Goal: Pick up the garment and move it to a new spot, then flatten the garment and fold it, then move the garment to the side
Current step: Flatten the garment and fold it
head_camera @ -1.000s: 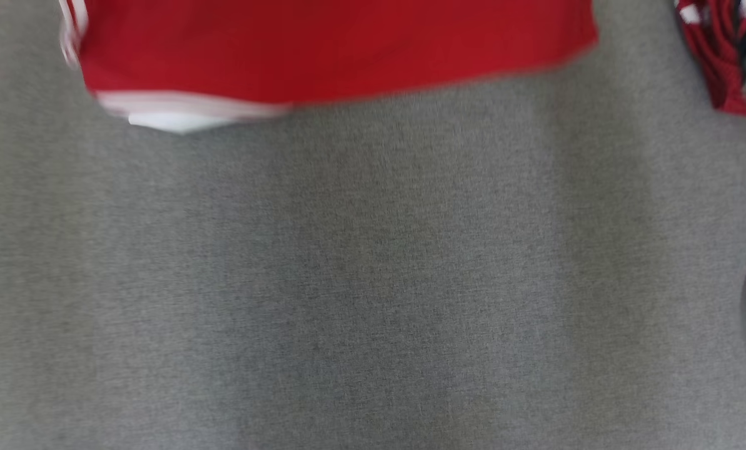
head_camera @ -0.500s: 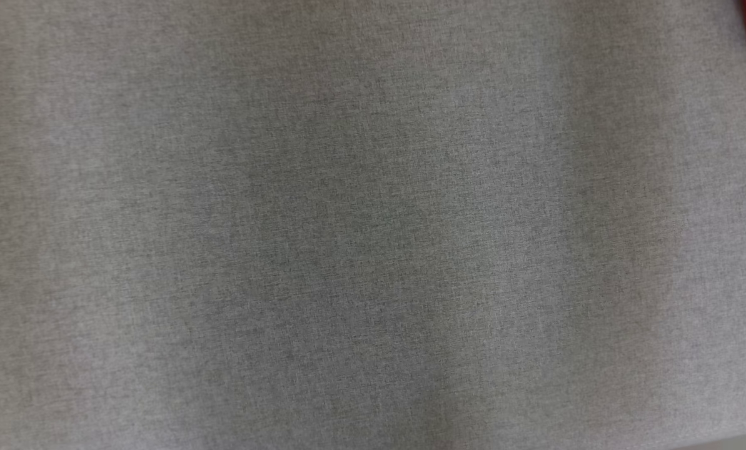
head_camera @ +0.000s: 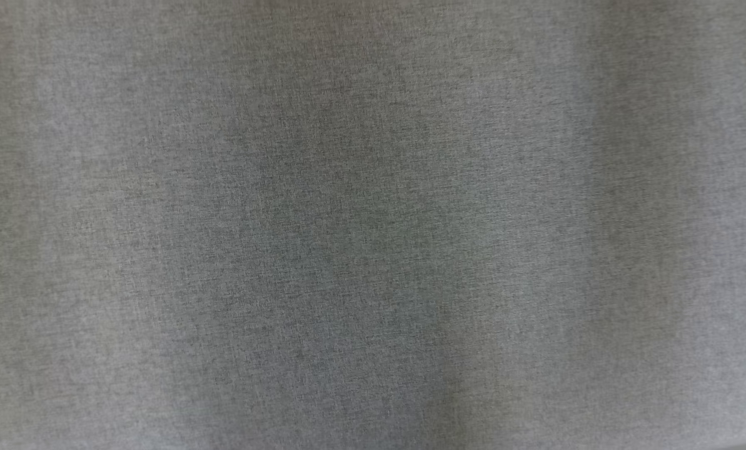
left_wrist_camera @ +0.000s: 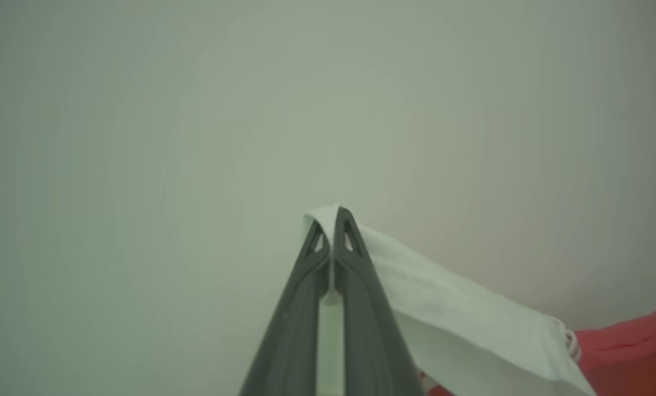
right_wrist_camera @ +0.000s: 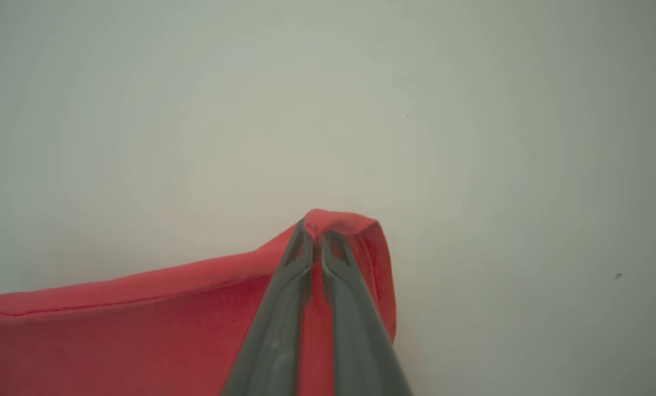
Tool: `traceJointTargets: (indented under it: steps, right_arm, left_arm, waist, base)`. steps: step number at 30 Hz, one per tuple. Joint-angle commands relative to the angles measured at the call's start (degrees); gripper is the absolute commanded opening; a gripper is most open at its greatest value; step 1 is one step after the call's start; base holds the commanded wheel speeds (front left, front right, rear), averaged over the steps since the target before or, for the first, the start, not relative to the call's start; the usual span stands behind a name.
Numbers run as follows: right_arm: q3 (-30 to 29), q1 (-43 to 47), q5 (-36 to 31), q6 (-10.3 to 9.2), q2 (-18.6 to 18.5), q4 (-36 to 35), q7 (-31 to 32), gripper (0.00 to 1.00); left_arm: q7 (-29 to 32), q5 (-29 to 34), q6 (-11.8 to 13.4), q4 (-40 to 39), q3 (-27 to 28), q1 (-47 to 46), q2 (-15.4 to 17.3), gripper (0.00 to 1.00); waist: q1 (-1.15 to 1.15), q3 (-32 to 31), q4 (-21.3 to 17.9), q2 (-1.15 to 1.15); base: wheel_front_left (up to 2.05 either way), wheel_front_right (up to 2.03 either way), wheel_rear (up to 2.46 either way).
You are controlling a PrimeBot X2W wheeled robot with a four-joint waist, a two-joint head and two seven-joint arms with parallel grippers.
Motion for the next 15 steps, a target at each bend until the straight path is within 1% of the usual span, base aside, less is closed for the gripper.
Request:
traceJointTargets:
  steps: [1, 5, 8, 10, 15]
  right_arm:
    - [0.69, 1.71, 0.81, -0.15, -0.18, 0.02, -0.71, 0.0]
    - [2.84, 5.19, 2.99, -0.15, -0.98, -1.32, -1.91, 0.0]
    - [4.58, 9.79, 5.43, -0.15, -1.95, -3.29, -2.72, 0.0]
    - [5.87, 13.98, 7.21, -0.15, -2.45, -5.61, -3.4, 0.0]
    - [7.78, 25.93, 11.58, -0.15, -4.62, -13.22, -4.43, 0.0]
  left_arm:
    - [-0.72, -1.41, 0.11, 0.0, -0.44, 1.71, 0.3, 0.0]
    - [-2.21, -4.77, 0.11, -1.57, -1.55, 5.23, 1.49, 0.0]
    - [-3.29, -6.96, 0.11, -3.91, -1.56, 9.37, 2.13, 0.0]
    - [-3.86, -8.22, 0.11, -6.0, -1.44, 13.12, 2.9, 0.0]
    - [-4.57, -10.4, 0.49, -13.45, 1.2, 24.11, 4.94, 0.0]
  waist:
    - [0.01, 0.69, 0.38, -0.01]
    - [0.01, 0.07, 0.65, -0.01]
    - [0.01, -1.37, 0.9, -0.01]
    - [0.01, -2.68, 0.8, -0.01]
    - [0.01, -6.58, 0.53, -0.01]
  base:
    - [0.0, 0.0, 0.0]
    - [0.0, 0.0, 0.0]
    - [0.0, 0.0, 0.0]
    - [0.0, 0.0, 0.0]
    - [0.0, 0.0, 0.0]
